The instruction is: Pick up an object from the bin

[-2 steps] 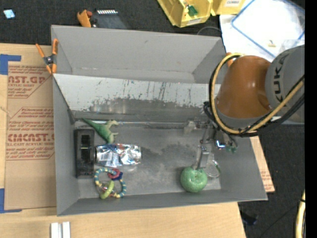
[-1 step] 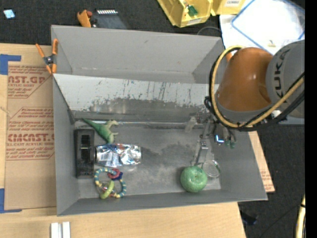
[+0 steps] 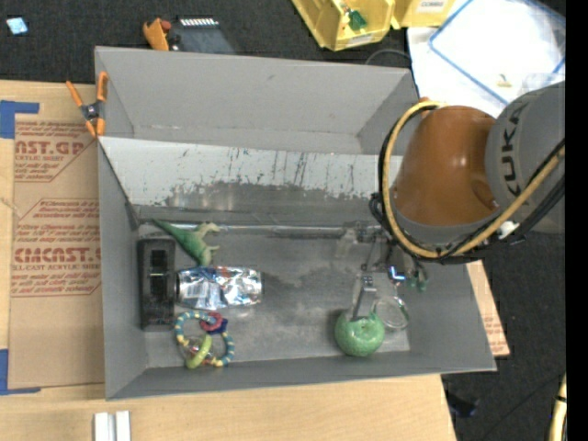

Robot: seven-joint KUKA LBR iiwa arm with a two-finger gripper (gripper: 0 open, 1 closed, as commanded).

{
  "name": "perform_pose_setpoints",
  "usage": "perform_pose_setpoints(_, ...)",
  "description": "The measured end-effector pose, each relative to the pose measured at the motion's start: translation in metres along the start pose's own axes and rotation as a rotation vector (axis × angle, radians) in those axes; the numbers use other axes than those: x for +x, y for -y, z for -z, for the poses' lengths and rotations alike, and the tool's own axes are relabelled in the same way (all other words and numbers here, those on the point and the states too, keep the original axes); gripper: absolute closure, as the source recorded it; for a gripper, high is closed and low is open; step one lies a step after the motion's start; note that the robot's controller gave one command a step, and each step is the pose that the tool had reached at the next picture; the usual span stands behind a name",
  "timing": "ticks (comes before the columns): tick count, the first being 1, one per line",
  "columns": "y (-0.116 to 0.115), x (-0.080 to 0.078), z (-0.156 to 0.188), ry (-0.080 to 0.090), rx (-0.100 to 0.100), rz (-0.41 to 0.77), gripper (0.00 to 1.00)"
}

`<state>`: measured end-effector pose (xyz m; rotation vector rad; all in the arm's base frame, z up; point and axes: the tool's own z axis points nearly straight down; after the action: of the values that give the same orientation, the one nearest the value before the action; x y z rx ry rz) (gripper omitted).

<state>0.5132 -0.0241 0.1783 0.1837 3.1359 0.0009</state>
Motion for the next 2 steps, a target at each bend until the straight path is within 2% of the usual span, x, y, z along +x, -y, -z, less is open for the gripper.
perform_pose_setpoints(1, -0.029, -0.029, -0.030, 0.006, 0.002, 0.319, 0.00)
perform_pose_setpoints(2, -0.016, -0.027, 0.019, -0.006, 0.000, 0.242, 0.00)
